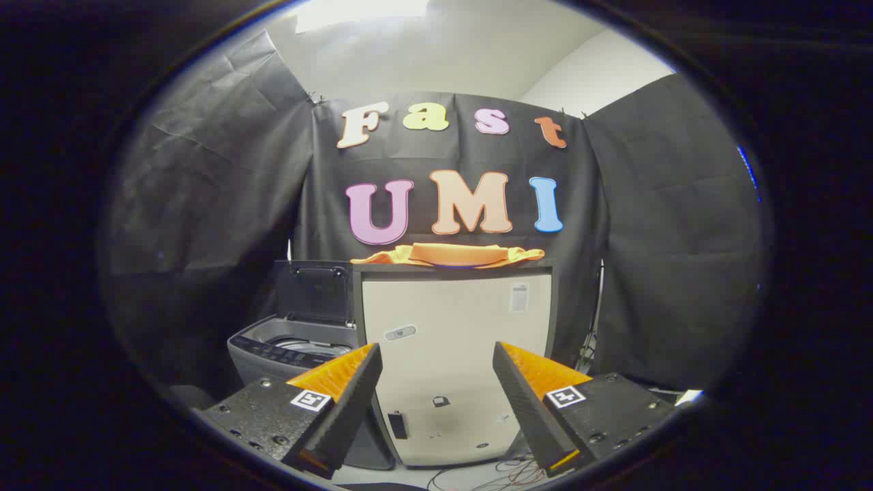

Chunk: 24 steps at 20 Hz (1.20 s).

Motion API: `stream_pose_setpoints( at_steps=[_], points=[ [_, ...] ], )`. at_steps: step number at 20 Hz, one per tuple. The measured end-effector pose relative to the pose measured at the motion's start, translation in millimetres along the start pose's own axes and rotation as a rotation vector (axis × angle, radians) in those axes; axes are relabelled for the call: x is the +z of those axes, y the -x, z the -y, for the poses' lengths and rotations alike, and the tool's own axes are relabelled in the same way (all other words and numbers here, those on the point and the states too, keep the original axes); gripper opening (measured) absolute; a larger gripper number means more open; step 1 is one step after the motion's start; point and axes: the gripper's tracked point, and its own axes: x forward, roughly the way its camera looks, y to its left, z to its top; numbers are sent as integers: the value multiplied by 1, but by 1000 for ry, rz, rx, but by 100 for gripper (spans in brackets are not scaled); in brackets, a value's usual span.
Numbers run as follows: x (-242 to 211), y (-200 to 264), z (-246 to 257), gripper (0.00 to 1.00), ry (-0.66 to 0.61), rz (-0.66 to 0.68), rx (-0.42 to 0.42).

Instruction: Put the clothes into the washing machine and then close the washing machine lid.

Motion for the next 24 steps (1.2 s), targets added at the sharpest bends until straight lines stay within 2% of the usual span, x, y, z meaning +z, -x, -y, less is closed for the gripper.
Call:
stream_pose_setpoints(
  at_steps=[10, 24],
  points=[
    [28, 13, -7, 99, -31, 37, 18],
    [18, 13, -20, 99, -23, 18, 23]
  ],
)
